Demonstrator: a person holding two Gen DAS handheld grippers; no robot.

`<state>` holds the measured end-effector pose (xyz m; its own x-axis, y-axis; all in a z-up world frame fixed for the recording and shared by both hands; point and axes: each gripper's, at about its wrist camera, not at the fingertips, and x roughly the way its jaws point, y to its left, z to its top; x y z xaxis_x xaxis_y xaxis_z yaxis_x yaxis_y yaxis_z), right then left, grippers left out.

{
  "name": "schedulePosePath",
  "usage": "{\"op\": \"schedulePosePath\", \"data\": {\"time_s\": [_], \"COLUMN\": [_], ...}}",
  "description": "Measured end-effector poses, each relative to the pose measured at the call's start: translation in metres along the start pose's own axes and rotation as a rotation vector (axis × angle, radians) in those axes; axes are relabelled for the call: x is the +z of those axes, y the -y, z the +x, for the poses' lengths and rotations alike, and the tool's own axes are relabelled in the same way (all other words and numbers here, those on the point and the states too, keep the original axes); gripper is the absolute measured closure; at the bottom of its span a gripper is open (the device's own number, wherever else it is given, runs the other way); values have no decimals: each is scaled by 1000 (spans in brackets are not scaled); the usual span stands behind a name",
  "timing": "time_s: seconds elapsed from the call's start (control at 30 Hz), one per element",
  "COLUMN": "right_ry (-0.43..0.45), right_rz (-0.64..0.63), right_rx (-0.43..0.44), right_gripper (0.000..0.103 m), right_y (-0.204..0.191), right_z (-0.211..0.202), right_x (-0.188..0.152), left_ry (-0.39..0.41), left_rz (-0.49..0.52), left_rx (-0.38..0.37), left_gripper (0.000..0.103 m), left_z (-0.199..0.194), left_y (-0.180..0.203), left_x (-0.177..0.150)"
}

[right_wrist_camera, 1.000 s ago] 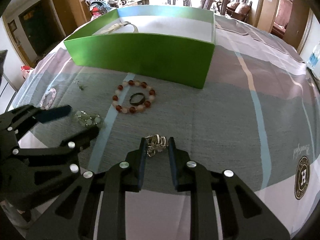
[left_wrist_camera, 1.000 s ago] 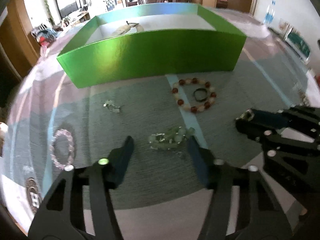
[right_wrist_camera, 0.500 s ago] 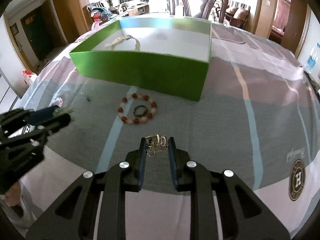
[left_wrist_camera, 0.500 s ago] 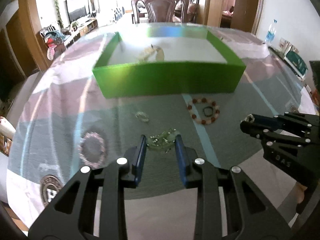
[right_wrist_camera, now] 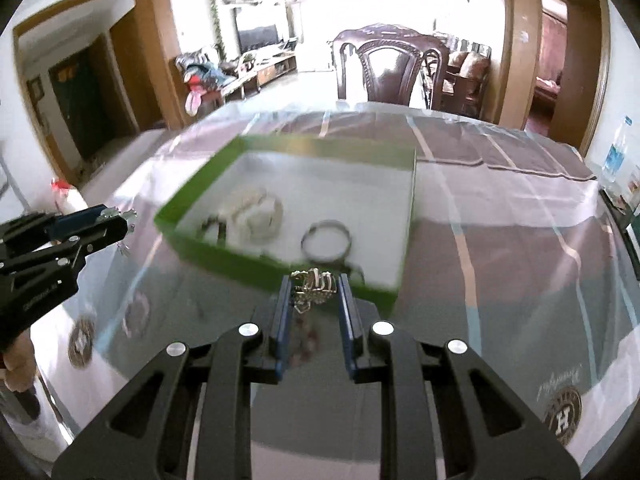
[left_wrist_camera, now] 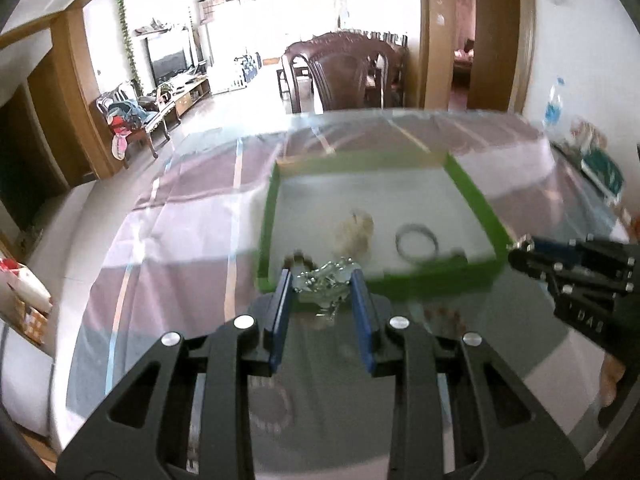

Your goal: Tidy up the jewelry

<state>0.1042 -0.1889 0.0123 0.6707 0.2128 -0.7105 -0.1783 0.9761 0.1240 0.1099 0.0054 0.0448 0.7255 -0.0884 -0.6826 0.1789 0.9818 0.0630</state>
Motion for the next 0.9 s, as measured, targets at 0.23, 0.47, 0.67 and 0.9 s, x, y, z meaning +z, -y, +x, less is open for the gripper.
{"op": "schedulePosePath", "data": {"time_s": [0.23, 0.47, 0.67, 0.9], "right_ry": [-78, -127, -69, -200], "right_rz": [63, 76, 37, 8], "right_rx": [-35, -47, -16, 153], "right_gripper": [81, 76, 50, 70], "right_y": [13, 16, 11, -3], "right_z": [71, 102, 60, 42], "right_x": [28, 21, 11, -31], "left_ry": [-60, -146, -119, -157], "left_rz": [-38, -69, -44, -3], "left_rx": [37, 38, 67, 106], "left_gripper": [74, 73, 44, 45], "left_z": [70, 122, 106, 66], "left_y": [-8, -12, -14, -17], "left_x": [40, 35, 25, -22]}}
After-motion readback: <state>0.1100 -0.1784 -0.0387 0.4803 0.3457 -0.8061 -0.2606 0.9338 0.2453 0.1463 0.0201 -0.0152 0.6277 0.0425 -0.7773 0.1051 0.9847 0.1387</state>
